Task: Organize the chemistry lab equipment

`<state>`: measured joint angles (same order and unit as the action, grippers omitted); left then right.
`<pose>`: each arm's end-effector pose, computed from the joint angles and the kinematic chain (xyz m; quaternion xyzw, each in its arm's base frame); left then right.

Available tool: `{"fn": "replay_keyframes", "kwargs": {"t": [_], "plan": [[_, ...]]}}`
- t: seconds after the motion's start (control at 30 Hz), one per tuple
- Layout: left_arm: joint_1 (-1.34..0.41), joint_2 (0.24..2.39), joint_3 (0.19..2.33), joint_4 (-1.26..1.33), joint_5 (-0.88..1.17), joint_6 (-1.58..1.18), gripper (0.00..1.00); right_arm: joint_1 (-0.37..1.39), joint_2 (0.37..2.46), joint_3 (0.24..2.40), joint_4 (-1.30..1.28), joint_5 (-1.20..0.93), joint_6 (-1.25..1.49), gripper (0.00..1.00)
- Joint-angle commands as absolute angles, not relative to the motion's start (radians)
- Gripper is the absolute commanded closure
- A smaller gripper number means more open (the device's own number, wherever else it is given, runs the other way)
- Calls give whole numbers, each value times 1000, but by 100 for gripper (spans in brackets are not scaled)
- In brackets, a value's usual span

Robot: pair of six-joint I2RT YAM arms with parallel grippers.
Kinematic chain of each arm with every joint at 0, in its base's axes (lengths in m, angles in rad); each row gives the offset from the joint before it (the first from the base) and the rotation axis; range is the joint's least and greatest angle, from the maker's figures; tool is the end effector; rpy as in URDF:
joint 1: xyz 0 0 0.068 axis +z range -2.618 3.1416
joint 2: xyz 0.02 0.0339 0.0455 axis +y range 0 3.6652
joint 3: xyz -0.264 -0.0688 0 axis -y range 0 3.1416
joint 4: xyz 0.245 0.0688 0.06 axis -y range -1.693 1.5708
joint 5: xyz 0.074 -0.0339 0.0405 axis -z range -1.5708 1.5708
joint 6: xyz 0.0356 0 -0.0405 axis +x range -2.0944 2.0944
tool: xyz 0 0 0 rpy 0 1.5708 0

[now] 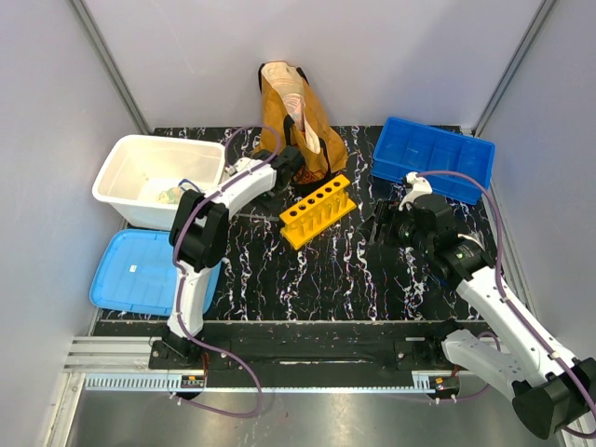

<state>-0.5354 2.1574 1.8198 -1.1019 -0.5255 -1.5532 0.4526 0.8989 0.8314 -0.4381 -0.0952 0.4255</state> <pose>0.3797 -0.2045 0.2049 -0.4844 0.8332 0.0755 0.2559 0.1783 0.0905 0.3105 -0.0358 0.8601 0.2527 0.4417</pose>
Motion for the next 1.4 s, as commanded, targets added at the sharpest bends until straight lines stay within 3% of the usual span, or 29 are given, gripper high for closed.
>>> {"fn": "replay_keyframes", "kwargs": {"t": [0.0,0.7,0.93,1.07,1.2,1.37], "plan": [[-531,2164,1805,-1091,-499,-1598,47,459,881,864,-411,-84,408,21],[-523,2249,1781,-1100,-430,-1649,53,459,871,890,-430,-83,388,21],[-520,2231,1773,-1100,-423,-1637,77,459,876,897,-433,-84,388,21],[-522,2188,1775,-1103,-442,-1615,84,459,876,899,-434,-89,396,21],[-522,2135,1772,-1108,-448,-1595,98,460,874,903,-434,-100,408,21],[-531,2071,1781,-1117,-459,-1536,100,460,885,913,-436,-117,422,21]]}}
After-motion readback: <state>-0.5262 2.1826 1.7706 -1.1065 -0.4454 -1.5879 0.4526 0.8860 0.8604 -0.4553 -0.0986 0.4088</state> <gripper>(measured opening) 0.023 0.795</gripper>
